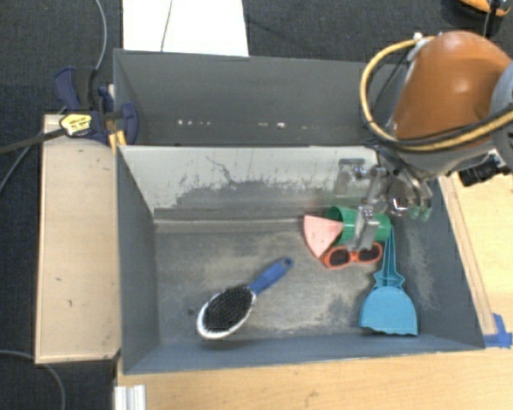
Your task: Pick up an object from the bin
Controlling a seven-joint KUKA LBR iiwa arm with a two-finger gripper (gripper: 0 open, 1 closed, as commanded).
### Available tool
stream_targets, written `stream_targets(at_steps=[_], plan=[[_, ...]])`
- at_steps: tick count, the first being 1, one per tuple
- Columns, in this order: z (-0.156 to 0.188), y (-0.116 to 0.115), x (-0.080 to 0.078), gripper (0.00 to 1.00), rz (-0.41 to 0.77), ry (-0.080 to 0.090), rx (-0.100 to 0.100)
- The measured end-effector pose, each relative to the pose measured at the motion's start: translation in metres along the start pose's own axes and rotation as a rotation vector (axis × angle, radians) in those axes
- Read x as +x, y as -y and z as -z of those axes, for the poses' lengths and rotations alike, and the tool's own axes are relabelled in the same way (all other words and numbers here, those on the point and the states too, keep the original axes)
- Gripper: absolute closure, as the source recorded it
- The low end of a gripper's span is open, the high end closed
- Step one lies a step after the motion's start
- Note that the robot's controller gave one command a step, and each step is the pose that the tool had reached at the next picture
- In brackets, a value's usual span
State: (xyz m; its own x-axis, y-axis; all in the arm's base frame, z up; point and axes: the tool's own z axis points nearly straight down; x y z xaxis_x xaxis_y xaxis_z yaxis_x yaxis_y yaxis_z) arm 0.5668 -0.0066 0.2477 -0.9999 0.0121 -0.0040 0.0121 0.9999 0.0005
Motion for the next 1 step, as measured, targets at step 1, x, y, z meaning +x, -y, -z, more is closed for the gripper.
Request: stream_targets(at_steps=[1], plan=[[-0.0324, 0.0038, 0.0021, 0.0, 0.031, 0.008, 0.0]])
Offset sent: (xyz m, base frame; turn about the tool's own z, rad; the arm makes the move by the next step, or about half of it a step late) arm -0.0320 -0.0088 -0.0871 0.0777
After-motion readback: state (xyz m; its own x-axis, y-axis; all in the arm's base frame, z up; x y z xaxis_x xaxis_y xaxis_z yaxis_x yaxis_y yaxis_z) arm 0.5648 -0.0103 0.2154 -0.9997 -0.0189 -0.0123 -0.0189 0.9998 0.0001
